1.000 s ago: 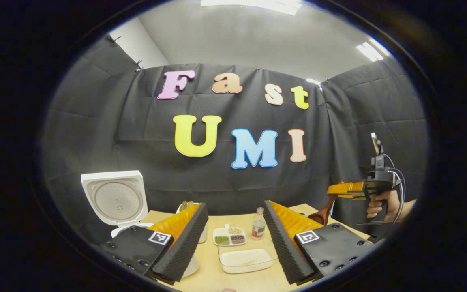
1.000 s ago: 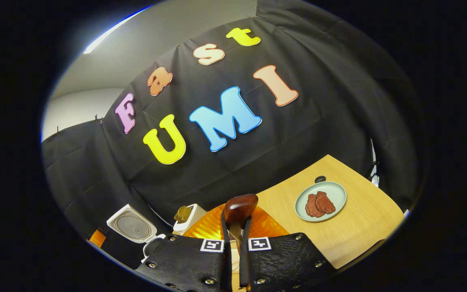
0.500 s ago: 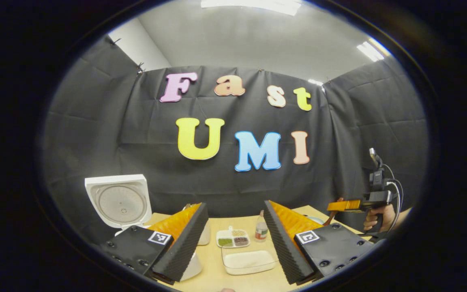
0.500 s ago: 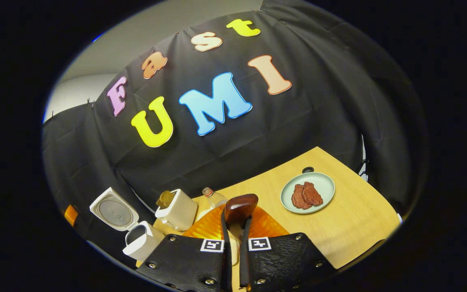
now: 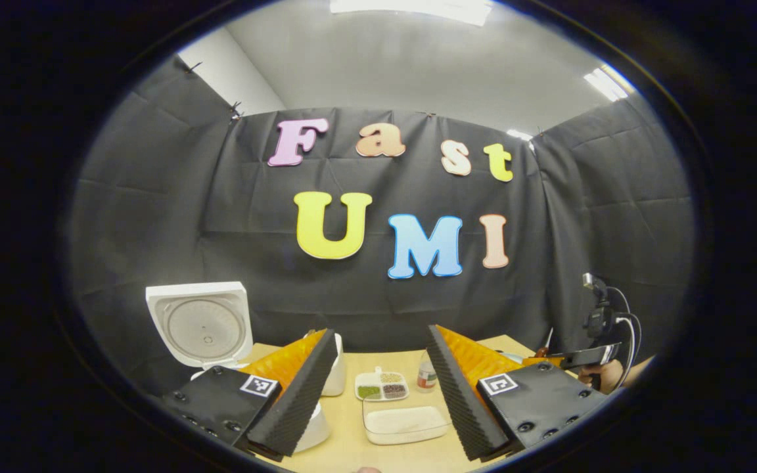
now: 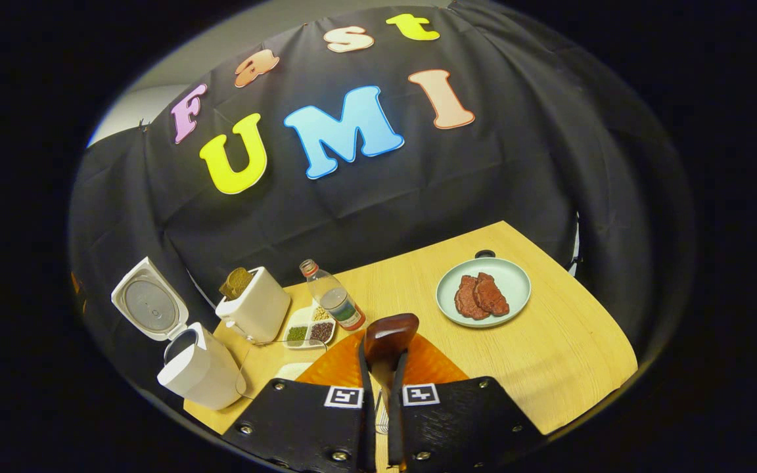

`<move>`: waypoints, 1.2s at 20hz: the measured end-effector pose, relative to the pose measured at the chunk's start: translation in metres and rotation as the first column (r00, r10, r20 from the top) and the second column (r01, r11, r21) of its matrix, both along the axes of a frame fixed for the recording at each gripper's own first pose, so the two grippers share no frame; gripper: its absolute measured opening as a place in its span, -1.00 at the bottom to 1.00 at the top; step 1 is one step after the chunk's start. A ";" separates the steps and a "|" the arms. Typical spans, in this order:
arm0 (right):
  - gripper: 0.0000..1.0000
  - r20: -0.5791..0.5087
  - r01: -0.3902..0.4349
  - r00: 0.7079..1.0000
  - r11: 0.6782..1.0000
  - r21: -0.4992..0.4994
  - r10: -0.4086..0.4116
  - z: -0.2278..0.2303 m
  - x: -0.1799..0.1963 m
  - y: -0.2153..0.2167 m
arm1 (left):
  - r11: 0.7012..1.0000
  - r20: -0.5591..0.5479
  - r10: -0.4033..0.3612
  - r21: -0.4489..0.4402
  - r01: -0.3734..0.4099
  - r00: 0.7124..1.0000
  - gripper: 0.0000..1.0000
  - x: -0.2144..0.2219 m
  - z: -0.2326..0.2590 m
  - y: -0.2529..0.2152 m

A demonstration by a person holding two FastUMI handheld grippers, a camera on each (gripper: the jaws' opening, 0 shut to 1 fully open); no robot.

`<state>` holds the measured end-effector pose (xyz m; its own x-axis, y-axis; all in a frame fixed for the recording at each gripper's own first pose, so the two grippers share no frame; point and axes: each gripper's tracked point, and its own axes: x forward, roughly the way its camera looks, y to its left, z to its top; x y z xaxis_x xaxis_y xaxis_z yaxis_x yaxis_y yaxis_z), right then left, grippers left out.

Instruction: Close the left gripper, press the button to open the rice cooker; take a wooden spoon from the chopstick holder with the right hand, scoop a spoonful of rice and pour it into the rice cooker, then put the wooden spoon back into the chopstick holder.

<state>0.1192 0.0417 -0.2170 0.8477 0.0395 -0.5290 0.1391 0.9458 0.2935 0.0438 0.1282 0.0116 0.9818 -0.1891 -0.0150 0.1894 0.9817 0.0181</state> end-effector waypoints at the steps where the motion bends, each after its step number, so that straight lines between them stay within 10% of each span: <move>1: -0.85 -0.017 -0.006 1.000 1.000 -0.005 0.006 -0.009 -0.002 0.001 | 1.000 -0.005 0.009 0.003 -0.009 1.000 0.92 0.000 -0.002 0.001; 12: -0.77 -0.102 0.015 0.995 0.997 -0.078 -0.023 -0.061 -0.008 0.000 | 0.993 0.036 0.115 -0.040 -0.113 0.993 0.93 -0.021 0.002 0.036; 14: -0.44 -0.090 0.013 0.996 0.993 -0.116 -0.024 -0.054 -0.014 -0.003 | 0.991 0.035 0.130 -0.048 -0.128 0.991 0.93 -0.025 0.001 0.045; 17: 0.97 -0.034 0.030 0.999 0.974 -0.224 -0.039 -0.029 -0.017 -0.016 | 0.986 0.023 0.151 -0.080 -0.149 0.988 0.94 -0.029 -0.003 0.058; 24: 0.97 0.184 0.047 0.983 0.967 -0.250 0.000 0.079 0.006 0.013 | 0.984 0.016 0.161 -0.087 -0.159 0.987 0.94 -0.035 -0.006 0.078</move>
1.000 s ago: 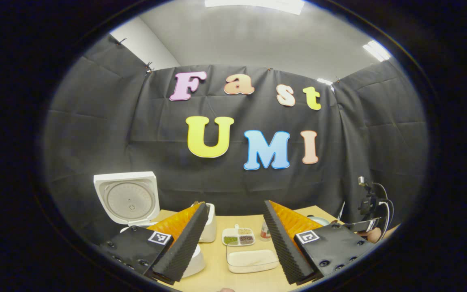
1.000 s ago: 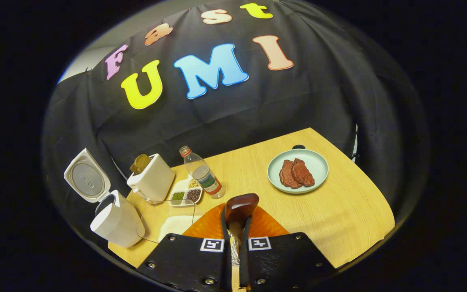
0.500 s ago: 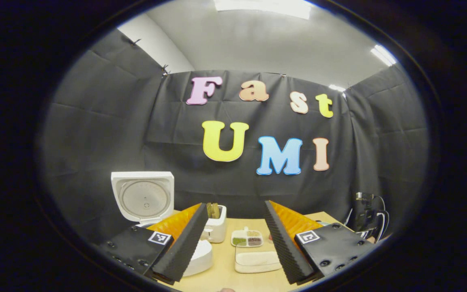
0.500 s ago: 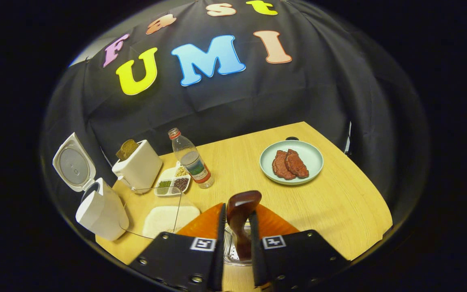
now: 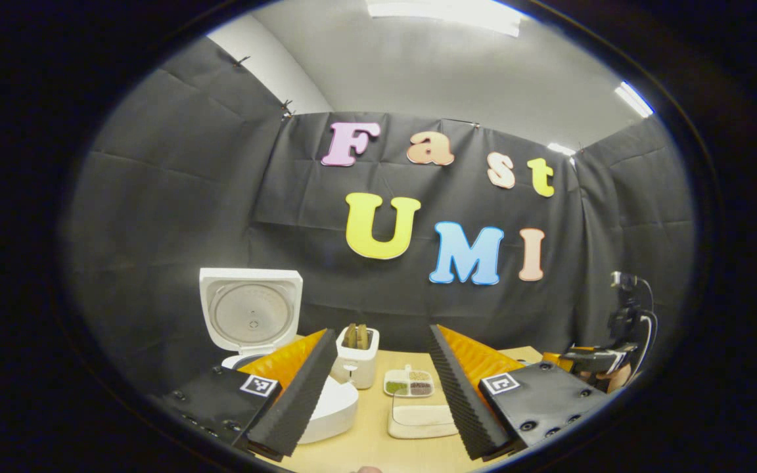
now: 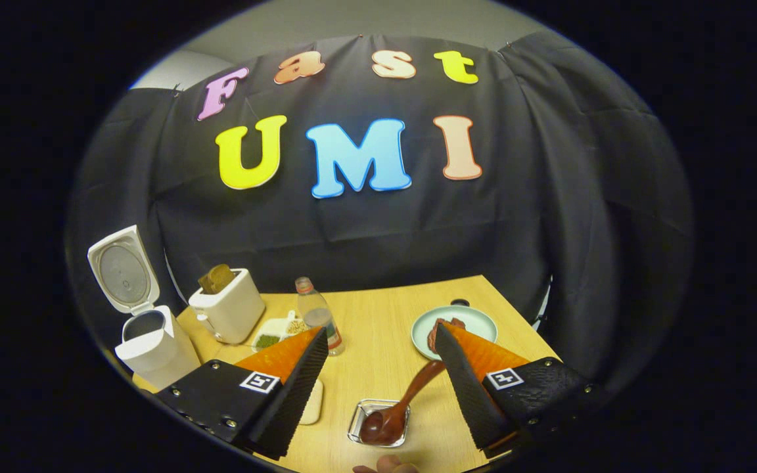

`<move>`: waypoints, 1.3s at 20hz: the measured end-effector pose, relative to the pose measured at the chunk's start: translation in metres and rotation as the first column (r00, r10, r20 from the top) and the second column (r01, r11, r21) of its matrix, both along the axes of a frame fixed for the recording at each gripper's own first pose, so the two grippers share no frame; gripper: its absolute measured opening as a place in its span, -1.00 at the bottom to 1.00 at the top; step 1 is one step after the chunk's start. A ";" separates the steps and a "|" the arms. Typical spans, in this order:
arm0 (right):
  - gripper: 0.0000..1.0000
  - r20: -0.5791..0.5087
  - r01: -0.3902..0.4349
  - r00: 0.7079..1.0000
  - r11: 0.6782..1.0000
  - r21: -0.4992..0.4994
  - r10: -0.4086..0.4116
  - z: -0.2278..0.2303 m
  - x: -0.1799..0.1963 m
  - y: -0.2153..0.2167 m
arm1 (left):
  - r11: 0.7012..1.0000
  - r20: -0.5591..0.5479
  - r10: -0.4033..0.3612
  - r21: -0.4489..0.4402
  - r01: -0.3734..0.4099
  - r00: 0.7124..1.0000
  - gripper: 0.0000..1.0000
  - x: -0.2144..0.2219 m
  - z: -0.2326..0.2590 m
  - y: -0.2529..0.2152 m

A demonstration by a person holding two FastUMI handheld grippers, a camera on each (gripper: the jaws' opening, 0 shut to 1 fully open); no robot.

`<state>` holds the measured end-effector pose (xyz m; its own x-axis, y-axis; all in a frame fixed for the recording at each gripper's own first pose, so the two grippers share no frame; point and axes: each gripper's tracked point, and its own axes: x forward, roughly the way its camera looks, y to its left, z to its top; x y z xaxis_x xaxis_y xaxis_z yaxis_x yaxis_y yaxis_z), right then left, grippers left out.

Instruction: Close the left gripper, press the button to open the rice cooker; take a wooden spoon from the chopstick holder with the right hand, scoop a spoonful of rice and pour it into the rice cooker, then put the wooden spoon back into the chopstick holder.

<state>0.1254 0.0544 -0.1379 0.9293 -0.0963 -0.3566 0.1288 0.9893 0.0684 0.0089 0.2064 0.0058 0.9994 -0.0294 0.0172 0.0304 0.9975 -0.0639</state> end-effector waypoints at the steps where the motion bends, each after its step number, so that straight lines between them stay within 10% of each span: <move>1: 0.97 0.025 -0.013 1.000 1.000 0.008 0.013 0.015 0.004 0.009 | 1.000 0.001 0.000 0.002 0.000 1.000 0.94 0.000 0.001 0.001; 11: 0.97 0.191 -0.131 0.973 0.991 0.001 0.128 0.127 0.028 0.083 | 0.999 -0.015 0.035 0.020 -0.035 0.999 0.94 0.009 0.009 0.029; 26: 0.97 0.183 -0.084 0.980 0.996 0.012 0.080 0.130 0.059 0.073 | 0.988 -0.045 0.153 -0.011 -0.153 0.987 0.94 0.110 0.052 0.113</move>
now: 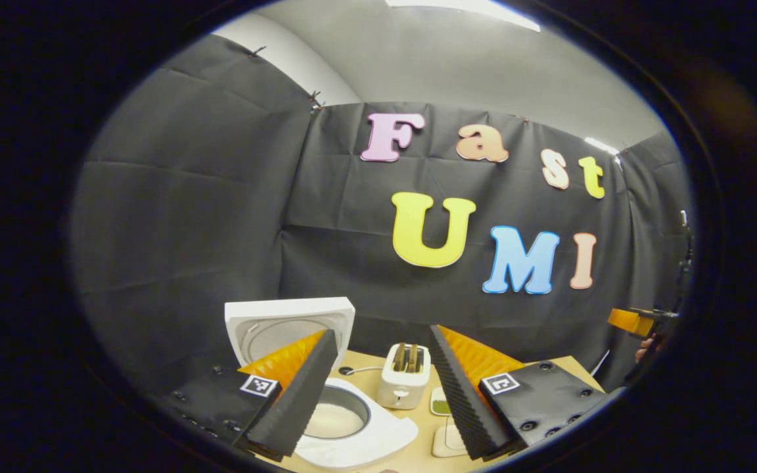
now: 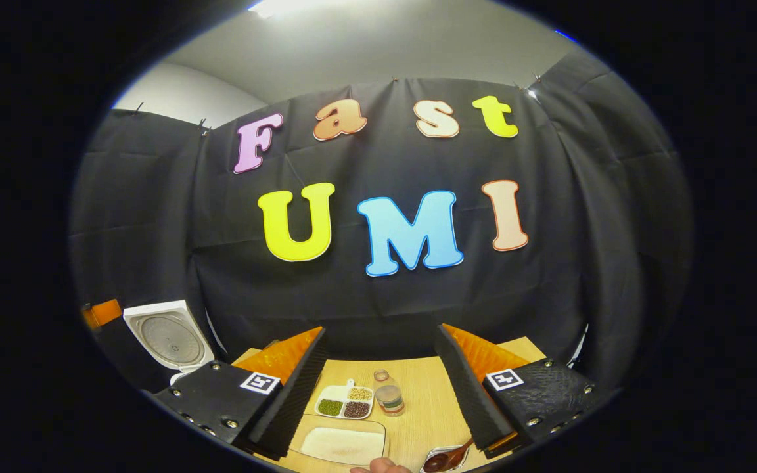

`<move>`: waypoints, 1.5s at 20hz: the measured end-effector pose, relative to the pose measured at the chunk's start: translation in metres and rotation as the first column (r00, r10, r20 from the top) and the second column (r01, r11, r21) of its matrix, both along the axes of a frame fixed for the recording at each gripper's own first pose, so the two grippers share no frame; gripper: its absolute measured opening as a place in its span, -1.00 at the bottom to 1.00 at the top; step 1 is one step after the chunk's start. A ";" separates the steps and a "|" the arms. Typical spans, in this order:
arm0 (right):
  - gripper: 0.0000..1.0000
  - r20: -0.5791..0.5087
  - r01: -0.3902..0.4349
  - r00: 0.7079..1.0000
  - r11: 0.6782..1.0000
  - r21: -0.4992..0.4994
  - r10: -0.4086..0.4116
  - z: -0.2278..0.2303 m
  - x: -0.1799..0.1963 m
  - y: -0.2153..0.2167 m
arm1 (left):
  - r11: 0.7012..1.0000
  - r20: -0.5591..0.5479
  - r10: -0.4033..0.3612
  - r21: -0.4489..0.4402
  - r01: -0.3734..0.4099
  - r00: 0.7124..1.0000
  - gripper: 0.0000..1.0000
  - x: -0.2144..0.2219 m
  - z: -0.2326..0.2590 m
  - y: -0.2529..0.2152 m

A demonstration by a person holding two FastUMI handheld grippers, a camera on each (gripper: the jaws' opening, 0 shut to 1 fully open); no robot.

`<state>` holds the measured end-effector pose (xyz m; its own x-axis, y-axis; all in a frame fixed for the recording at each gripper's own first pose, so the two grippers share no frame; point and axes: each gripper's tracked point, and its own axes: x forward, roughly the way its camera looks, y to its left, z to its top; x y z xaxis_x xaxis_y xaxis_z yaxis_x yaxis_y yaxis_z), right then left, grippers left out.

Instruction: Close the left gripper, press the button to open the rice cooker; take a wooden spoon from the chopstick holder with the right hand, scoop a spoonful of rice and pour it into the rice cooker, then put the wooden spoon back into the chopstick holder.

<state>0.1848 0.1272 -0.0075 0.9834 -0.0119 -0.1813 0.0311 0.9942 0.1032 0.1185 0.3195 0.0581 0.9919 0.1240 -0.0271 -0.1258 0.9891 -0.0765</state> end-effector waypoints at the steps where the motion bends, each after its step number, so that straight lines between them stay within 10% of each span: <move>1: 0.97 -0.004 0.005 1.000 1.000 -0.002 -0.005 -0.002 0.001 -0.002 | 1.000 0.004 0.001 -0.002 -0.001 1.000 0.94 0.006 0.003 0.003; 15: 0.97 -0.022 0.091 0.996 0.996 0.003 -0.090 -0.025 0.003 -0.047 | 0.982 -0.030 0.180 -0.056 -0.181 0.983 0.94 0.101 0.038 0.115; 30: 0.96 -0.045 0.179 0.983 0.984 0.012 -0.179 -0.033 0.002 -0.100 | 0.896 -0.254 0.419 -0.037 -0.442 0.872 0.94 0.214 -0.040 0.231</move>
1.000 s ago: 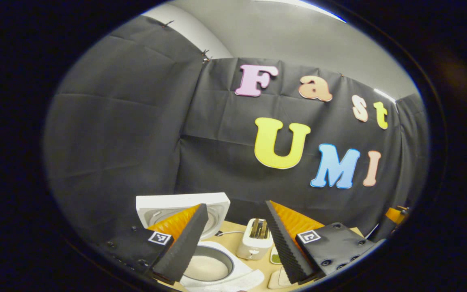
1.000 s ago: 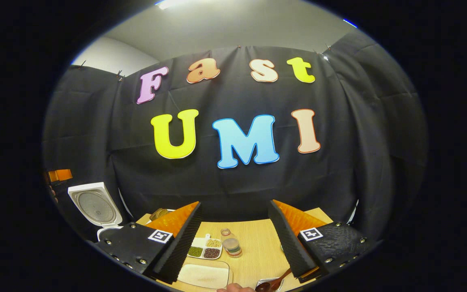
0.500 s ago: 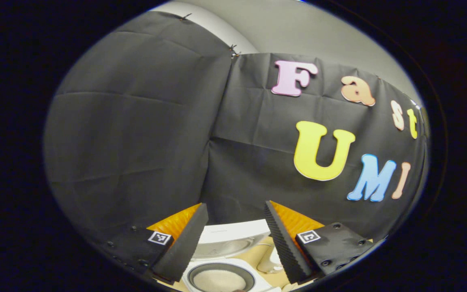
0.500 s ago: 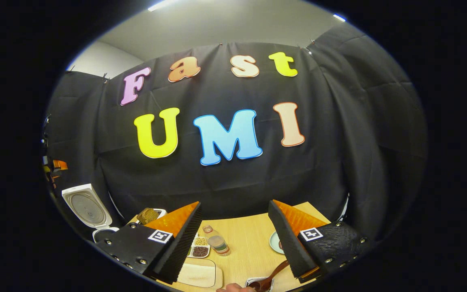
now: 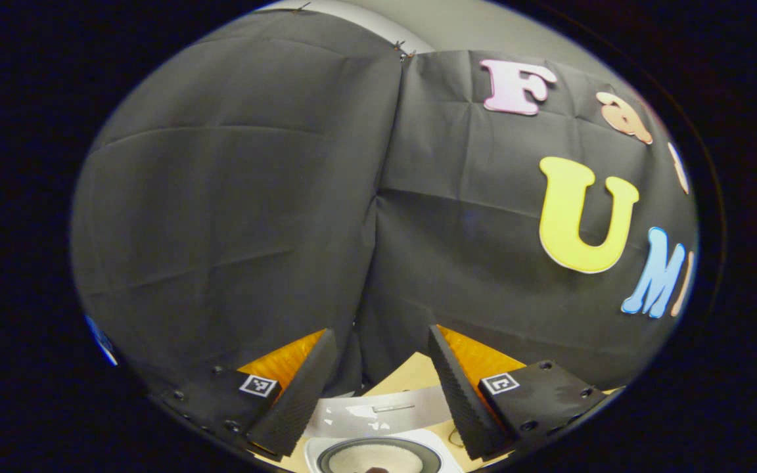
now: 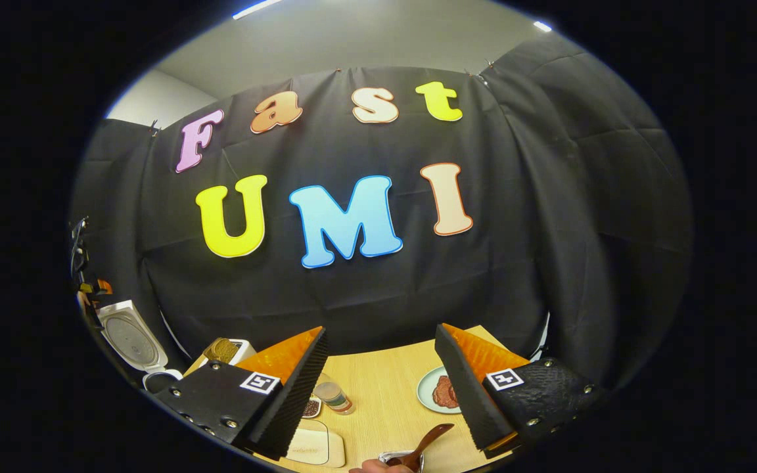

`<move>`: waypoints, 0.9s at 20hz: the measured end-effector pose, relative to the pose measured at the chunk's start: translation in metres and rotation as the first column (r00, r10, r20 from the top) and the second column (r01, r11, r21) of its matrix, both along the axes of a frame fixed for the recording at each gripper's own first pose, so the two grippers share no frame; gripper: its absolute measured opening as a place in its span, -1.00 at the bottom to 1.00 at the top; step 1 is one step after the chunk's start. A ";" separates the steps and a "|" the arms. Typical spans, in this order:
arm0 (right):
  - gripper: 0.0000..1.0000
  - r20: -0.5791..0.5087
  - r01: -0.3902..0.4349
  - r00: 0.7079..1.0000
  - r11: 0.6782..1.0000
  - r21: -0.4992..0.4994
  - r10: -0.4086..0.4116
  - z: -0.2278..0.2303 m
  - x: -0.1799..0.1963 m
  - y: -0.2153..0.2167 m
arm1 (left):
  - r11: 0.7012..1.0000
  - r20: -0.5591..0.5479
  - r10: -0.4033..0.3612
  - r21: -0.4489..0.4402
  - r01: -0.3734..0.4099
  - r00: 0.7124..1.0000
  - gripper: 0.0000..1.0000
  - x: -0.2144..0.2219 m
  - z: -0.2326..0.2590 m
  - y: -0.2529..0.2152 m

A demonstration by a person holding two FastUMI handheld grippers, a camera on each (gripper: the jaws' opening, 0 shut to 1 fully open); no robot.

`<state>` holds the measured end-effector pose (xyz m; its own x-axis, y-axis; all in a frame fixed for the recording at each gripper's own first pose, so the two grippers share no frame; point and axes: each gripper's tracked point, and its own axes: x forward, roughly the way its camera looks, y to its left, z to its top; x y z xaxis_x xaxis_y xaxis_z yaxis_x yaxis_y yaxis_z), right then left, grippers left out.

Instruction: Close the left gripper, press the button to open the rice cooker; take a wooden spoon from the chopstick holder with the right hand, scoop a spoonful of rice and pour it into the rice cooker, then put the wooden spoon back into the chopstick holder.

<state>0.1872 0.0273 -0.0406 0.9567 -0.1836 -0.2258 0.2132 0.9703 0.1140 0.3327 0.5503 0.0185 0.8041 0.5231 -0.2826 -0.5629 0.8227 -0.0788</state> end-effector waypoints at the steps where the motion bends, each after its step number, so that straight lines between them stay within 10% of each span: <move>1: 0.96 0.003 -0.003 1.000 1.000 -0.011 0.003 0.001 0.000 -0.001 | 1.000 -0.012 0.012 0.005 -0.012 1.000 0.94 0.001 -0.009 0.005; 18: 0.96 0.035 -0.115 0.993 0.993 0.037 0.113 0.020 0.004 0.032 | 0.995 -0.028 -0.031 0.090 0.033 0.999 0.92 -0.005 -0.017 0.000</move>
